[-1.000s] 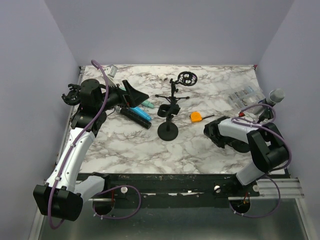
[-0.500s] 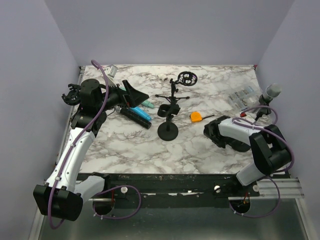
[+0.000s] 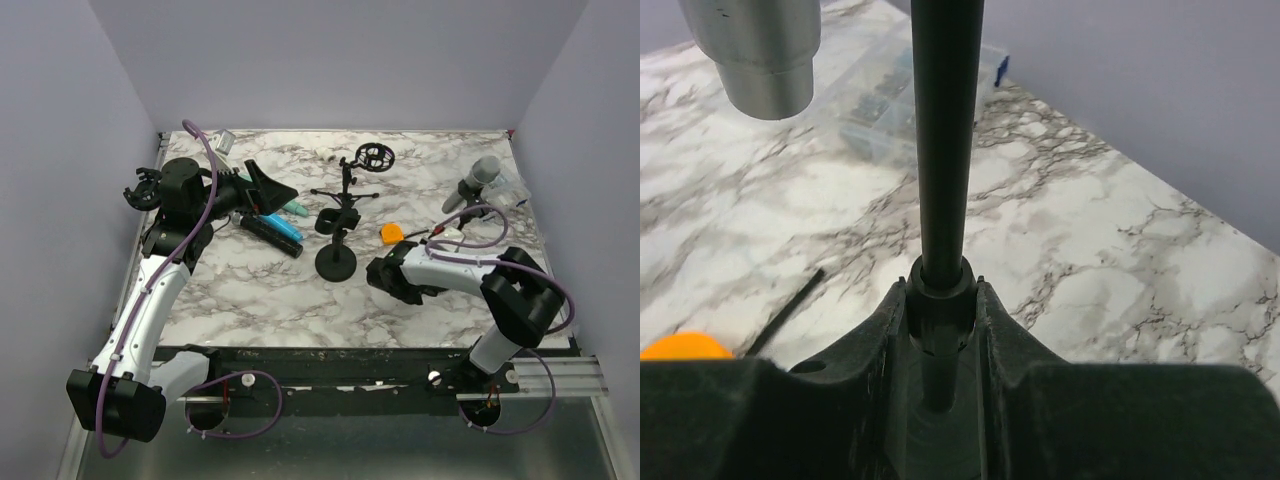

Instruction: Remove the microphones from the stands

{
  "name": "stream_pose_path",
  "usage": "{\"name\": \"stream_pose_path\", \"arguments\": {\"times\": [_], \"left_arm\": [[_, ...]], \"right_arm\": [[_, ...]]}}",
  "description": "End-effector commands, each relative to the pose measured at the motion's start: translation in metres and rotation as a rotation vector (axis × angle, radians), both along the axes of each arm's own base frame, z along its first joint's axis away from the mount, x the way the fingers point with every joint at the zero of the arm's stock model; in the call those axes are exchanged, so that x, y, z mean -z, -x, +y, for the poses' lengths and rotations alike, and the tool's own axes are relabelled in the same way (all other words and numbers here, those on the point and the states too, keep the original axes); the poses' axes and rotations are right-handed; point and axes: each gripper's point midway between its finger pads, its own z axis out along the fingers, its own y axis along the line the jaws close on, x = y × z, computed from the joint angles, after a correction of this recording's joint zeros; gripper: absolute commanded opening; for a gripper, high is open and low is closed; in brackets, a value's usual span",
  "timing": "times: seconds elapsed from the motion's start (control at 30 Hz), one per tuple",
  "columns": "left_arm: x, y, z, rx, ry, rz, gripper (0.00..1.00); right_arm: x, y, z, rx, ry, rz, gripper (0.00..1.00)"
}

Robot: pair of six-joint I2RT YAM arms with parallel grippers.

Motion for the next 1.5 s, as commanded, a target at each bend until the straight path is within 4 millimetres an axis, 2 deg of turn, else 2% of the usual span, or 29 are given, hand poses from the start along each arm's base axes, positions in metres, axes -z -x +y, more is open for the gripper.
{"name": "stream_pose_path", "arguments": {"times": [0.0,0.13,0.23,0.3,0.47,0.67,0.7,0.83,0.93,1.0,1.07,1.13,1.2,1.3,1.47], "left_arm": [[0.000,0.001,0.000,0.013,-0.004,-0.012,0.95],[-0.001,0.001,0.000,0.013,-0.003,-0.014,0.95],[0.000,0.001,0.000,0.015,-0.003,-0.014,0.96],[0.000,0.001,0.000,0.014,-0.003,-0.012,0.95],[0.002,0.000,0.000,0.015,-0.003,-0.006,0.95],[0.004,-0.001,-0.002,0.019,0.000,0.002,0.95],[0.004,-0.002,-0.001,0.018,0.000,0.003,0.95],[0.006,-0.002,-0.002,0.019,0.000,0.009,0.95],[0.006,-0.002,-0.002,0.020,0.001,0.008,0.95],[0.006,-0.002,-0.002,0.022,0.002,0.009,0.95],[0.005,-0.002,-0.002,0.022,0.003,0.008,0.95],[0.006,-0.002,-0.002,0.022,0.003,0.009,0.95],[0.006,-0.003,-0.002,0.019,0.000,0.009,0.95],[0.008,-0.003,-0.002,0.020,-0.001,0.013,0.95],[0.010,-0.005,-0.002,0.021,-0.003,0.022,0.95]], "right_arm": [[-0.001,-0.011,0.036,-0.093,-0.107,-0.146,0.01],[0.002,-0.008,0.051,-0.138,-0.102,-0.134,0.03],[0.006,-0.006,0.051,-0.145,-0.096,-0.126,0.09],[0.009,-0.004,0.049,-0.145,-0.086,-0.116,0.19],[0.013,0.002,0.043,-0.140,-0.082,-0.096,0.53],[0.008,0.010,0.047,-0.152,-0.086,-0.055,0.97],[0.007,0.012,0.048,-0.156,-0.089,-0.047,1.00],[0.004,0.021,0.053,-0.155,-0.145,-0.011,1.00],[0.006,0.028,0.065,-0.193,-0.206,0.050,1.00],[0.012,0.034,0.078,-0.249,-0.308,0.100,1.00],[0.016,0.033,0.109,-0.401,-0.470,0.136,1.00],[0.007,0.038,0.138,-0.591,-0.645,0.115,1.00],[-0.005,0.048,0.154,-0.735,-0.764,0.081,1.00],[-0.017,0.061,0.164,-0.854,-0.819,0.103,1.00],[-0.038,0.087,0.179,-1.053,-0.807,0.218,1.00]]}}
